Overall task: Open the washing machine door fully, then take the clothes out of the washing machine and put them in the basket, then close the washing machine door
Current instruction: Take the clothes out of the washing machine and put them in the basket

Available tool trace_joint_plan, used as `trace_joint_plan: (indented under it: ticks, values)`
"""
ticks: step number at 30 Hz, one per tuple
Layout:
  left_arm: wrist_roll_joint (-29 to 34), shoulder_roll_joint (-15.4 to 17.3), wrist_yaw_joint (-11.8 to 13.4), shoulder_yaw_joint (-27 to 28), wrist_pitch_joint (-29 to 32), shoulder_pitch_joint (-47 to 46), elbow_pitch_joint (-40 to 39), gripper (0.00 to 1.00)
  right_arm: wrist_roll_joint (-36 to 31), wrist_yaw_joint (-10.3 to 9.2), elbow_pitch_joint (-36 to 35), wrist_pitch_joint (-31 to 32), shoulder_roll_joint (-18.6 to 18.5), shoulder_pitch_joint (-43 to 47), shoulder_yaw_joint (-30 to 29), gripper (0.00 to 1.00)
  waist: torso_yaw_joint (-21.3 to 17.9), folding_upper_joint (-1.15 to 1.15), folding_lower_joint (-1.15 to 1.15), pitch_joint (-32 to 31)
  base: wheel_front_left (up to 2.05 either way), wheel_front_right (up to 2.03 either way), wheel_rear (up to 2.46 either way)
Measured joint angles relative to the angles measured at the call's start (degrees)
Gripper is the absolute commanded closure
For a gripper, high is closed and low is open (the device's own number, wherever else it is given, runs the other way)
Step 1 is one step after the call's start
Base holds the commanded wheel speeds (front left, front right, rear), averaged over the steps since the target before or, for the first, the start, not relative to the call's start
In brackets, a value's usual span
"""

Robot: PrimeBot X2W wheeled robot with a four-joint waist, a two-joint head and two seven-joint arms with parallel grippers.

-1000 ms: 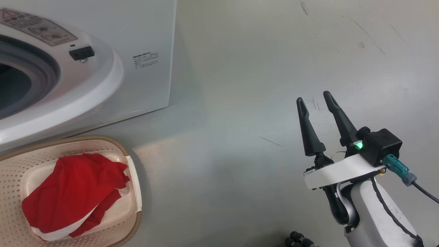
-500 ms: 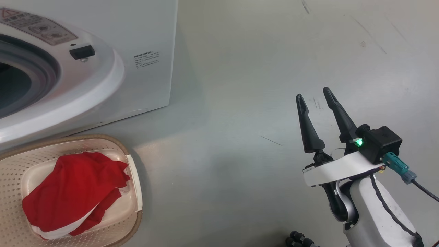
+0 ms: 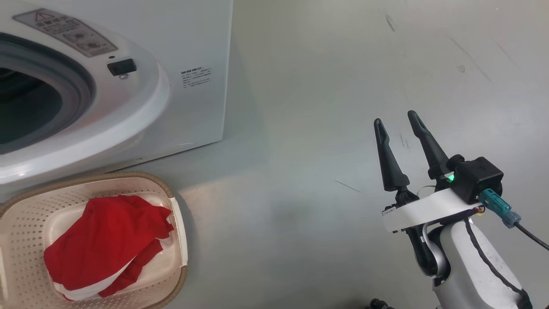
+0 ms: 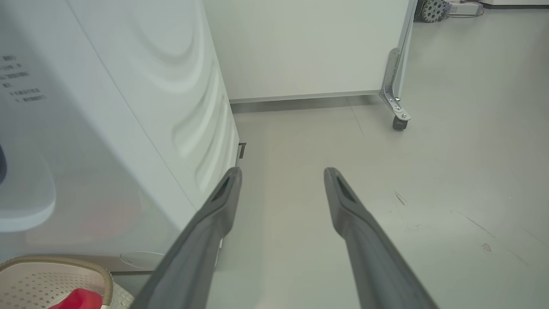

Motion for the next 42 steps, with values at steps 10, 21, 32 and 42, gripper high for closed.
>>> trace_joint_plan:
  ticks: [10, 21, 32, 42]
  values:
    - [-2.3, -4.5, 0.0, -0.4, -7.4, 1.7, 0.2, 1.00, -0.2, 0.00, 1.0, 0.0, -0.6, 0.0, -0.6, 0.00, 2.1, 0.00, 0.00, -3.6, 0.00, 0.00, 0.00]
    - [-6.1, -9.1, -1.7, 0.1, -18.5, 7.6, 0.4, 1.00, -0.3, 0.00, 1.9, -0.1, -1.8, 0.7, -1.2, 0.00, 5.8, 0.00, 0.00, -9.0, 0.00, 0.00, 0.00]
    - [-9.6, -12.8, -2.5, 1.9, -31.3, 14.5, -1.4, 1.00, -0.3, -0.01, 3.1, -0.1, -2.7, 3.5, -1.7, 0.00, 9.3, 0.00, 0.00, -14.6, 0.00, 0.00, 0.00]
    - [-10.0, -15.3, -3.5, 1.3, -32.4, 22.5, -6.7, 1.00, -0.2, -0.02, 3.4, 0.0, -2.9, 6.0, -1.7, 0.00, 12.1, 0.00, 0.00, -19.6, 0.00, 0.00, 0.00]
